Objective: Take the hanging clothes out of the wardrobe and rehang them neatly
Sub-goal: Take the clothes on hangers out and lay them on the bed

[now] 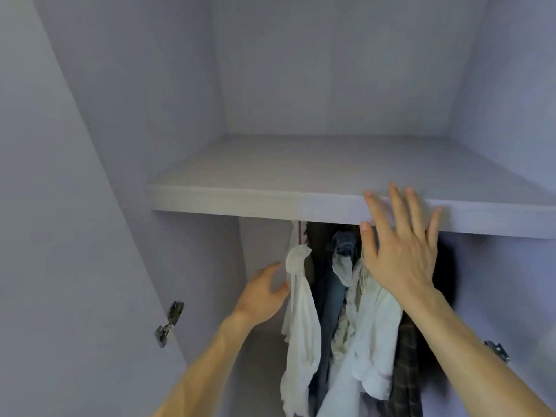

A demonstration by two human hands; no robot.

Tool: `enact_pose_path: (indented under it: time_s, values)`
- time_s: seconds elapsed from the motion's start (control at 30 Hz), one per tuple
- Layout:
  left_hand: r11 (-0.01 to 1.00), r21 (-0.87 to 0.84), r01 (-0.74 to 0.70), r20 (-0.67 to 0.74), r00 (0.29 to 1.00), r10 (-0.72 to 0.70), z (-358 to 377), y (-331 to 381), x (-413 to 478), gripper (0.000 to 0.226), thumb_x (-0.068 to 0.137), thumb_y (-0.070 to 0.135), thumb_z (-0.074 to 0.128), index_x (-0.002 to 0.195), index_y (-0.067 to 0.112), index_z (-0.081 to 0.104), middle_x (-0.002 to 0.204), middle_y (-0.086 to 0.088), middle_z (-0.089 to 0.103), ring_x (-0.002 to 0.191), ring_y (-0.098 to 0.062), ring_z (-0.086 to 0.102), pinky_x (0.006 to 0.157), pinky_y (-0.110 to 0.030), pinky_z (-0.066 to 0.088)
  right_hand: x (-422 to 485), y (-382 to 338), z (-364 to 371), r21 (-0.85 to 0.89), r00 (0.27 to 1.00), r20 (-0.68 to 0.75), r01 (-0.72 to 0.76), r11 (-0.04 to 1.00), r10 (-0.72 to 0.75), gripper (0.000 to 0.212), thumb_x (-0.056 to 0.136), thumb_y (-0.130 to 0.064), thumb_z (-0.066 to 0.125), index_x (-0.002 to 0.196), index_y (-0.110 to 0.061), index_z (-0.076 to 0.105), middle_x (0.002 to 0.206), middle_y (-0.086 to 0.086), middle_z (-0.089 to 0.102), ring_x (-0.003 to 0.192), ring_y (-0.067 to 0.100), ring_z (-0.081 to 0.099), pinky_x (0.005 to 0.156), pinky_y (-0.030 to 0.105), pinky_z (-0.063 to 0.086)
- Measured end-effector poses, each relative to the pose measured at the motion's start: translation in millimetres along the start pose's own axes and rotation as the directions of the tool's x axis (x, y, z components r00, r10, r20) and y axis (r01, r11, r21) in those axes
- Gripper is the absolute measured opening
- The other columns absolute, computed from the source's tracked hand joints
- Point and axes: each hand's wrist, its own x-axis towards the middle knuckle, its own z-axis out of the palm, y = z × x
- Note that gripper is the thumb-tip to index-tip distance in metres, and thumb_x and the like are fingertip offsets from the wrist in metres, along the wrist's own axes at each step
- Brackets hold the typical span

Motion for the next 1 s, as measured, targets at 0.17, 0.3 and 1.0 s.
enact_pose_path:
  time_s: [0.17, 0.3, 1.0]
  values:
    - [0.989, -0.098, 0.112, -0.016, 0.993, -0.114, 39.6, 15.8, 74.9, 0.059, 0.097, 0.042, 0.056, 0.149, 0.028, 0.031, 0.134, -0.006, 0.052, 0.114, -0.021, 0.057, 0.094, -0.032, 0.049, 10.5, 11.9, 60.8, -0.038, 0.964, -0.262, 0.038, 0.999, -0.046, 0.047, 0.099, -0.035, 0.046, 0.146, -0.031, 0.047, 0.150, 0.007, 0.045, 0.143, 0.029, 0.031, 0.117, 0.063, 0.011]
    - [0.983, -0.114, 0.145, -0.112, 0.981, -0.158, 61.5, 20.9, 115.2, 0.055, 0.100, 0.030, 0.053, 0.149, 0.024, 0.031, 0.126, -0.011, 0.062, 0.109, -0.031, 0.062, 0.088, -0.034, 0.050, 19.3, 12.4, 86.6, -0.052, 0.885, -0.461, 0.050, 0.997, -0.068, 0.048, 0.094, -0.036, 0.041, 0.140, -0.032, 0.052, 0.140, 0.005, 0.050, 0.137, 0.028, 0.037, 0.117, 0.056, 0.011]
    - [0.947, -0.310, -0.083, -0.483, 0.872, -0.081, 55.5, 42.1, 110.5, 0.037, 0.107, 0.022, 0.039, 0.139, 0.015, 0.057, 0.098, 0.003, 0.071, 0.058, 0.005, 0.057, 0.065, -0.004, 0.044, 21.3, 11.0, 89.8, -0.020, 0.869, -0.494, 0.015, 1.000, -0.023, 0.047, 0.091, -0.036, 0.043, 0.137, -0.036, 0.053, 0.136, -0.001, 0.051, 0.137, 0.023, 0.035, 0.116, 0.051, 0.012]
